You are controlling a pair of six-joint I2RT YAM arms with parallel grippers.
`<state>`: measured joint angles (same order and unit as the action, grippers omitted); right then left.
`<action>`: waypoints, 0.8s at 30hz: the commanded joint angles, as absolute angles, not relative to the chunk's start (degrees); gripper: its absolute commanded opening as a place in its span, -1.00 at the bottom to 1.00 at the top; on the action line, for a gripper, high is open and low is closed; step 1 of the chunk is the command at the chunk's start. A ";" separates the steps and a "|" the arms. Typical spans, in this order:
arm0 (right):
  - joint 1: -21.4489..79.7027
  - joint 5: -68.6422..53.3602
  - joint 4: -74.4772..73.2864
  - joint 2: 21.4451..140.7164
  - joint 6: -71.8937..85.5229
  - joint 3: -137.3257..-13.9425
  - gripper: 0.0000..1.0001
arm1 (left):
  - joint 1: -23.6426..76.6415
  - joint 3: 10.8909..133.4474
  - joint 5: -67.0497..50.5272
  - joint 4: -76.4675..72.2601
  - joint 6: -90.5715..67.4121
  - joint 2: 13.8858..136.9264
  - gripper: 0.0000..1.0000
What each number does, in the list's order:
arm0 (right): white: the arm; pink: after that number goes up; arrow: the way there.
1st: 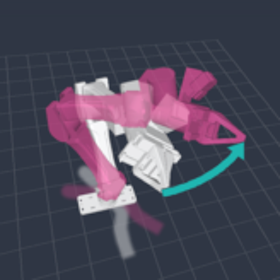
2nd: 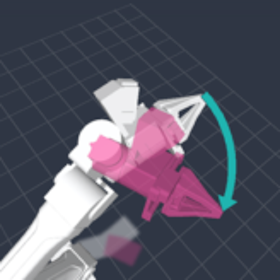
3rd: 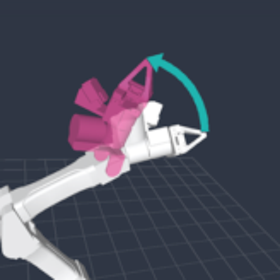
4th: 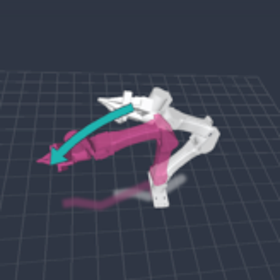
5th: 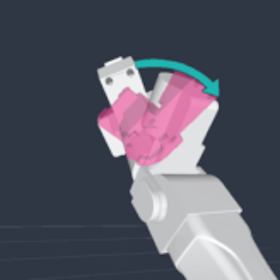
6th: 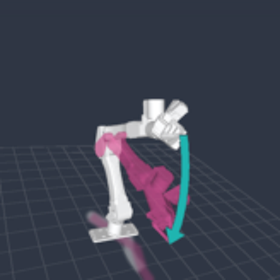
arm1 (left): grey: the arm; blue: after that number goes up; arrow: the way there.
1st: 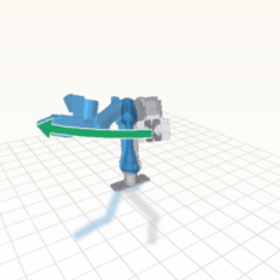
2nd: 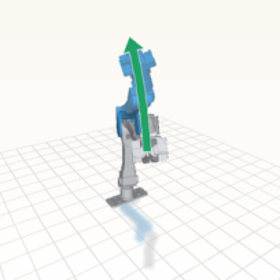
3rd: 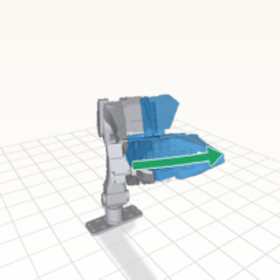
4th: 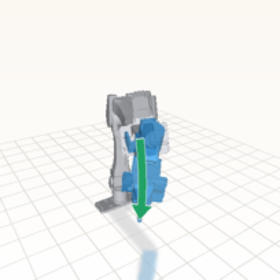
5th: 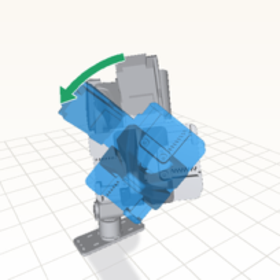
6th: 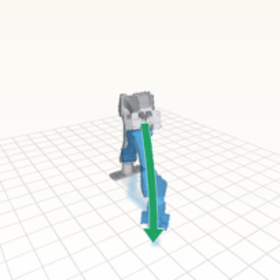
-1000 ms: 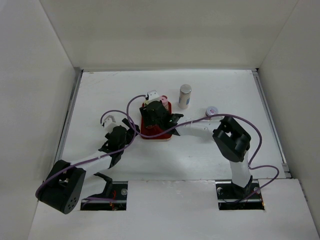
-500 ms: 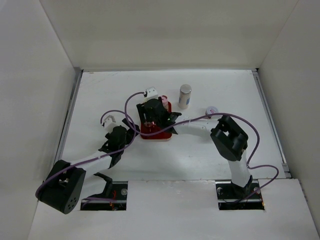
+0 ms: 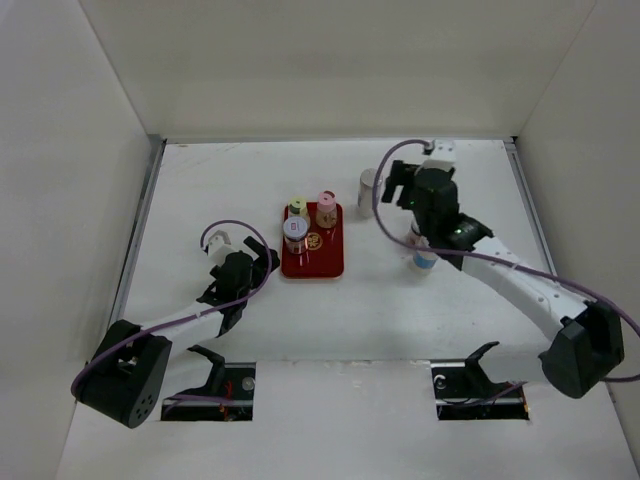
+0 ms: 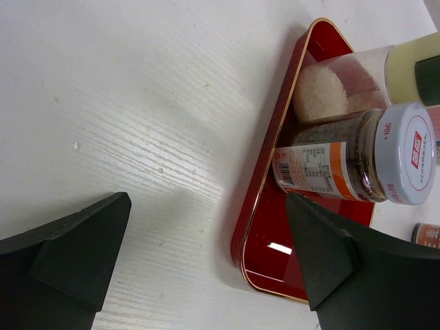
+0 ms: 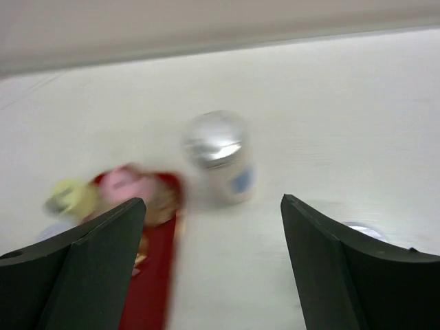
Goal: Organize the condiment bottles
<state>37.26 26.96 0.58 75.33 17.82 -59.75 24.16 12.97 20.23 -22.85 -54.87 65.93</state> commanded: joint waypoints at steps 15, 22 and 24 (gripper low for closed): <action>17.98 16.00 -20.21 87.27 17.75 -64.51 0.98 | 24.56 12.39 19.07 -23.73 -55.46 64.95 1.00; 16.30 16.61 -20.22 91.05 17.49 -65.13 0.86 | 24.65 12.48 19.07 -23.73 -55.46 65.21 1.00; 15.87 16.17 -19.95 91.67 17.49 -65.04 0.79 | 24.65 12.57 18.98 -23.73 -55.46 65.65 1.00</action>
<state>16.45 17.17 -19.68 90.78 17.89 -62.96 24.27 12.97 19.64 -22.90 -54.92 65.91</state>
